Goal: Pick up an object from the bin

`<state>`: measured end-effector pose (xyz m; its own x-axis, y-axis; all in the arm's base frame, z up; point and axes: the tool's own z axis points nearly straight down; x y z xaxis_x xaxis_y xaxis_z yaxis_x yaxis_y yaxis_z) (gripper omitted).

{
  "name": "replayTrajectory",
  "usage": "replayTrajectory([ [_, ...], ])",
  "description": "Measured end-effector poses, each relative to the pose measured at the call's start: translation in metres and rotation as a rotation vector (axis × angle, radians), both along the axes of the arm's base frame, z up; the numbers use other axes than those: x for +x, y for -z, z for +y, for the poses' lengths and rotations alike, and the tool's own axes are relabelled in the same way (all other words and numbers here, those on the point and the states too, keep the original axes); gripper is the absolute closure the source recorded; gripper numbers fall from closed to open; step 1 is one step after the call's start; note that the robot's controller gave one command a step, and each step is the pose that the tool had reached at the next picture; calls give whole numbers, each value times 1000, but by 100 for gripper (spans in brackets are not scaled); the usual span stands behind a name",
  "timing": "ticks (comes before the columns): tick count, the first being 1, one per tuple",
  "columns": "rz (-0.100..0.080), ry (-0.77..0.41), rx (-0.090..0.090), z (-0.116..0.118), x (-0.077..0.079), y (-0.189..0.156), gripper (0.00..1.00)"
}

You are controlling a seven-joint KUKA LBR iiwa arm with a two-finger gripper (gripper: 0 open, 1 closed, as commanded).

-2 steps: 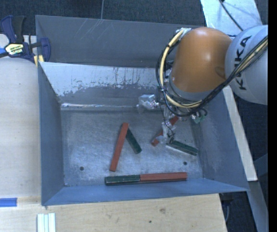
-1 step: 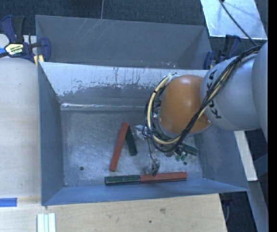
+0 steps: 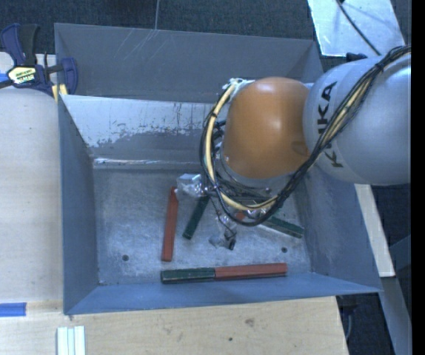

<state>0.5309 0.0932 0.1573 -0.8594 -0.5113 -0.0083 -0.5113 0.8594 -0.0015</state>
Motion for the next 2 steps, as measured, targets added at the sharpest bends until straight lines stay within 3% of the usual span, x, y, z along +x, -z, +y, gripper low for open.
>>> replayTrajectory([
  [1, 1, 62, -1, -4, 14, -21, 0],
  [2, 5, 105, -1, -18, 59, 90, 0],
])
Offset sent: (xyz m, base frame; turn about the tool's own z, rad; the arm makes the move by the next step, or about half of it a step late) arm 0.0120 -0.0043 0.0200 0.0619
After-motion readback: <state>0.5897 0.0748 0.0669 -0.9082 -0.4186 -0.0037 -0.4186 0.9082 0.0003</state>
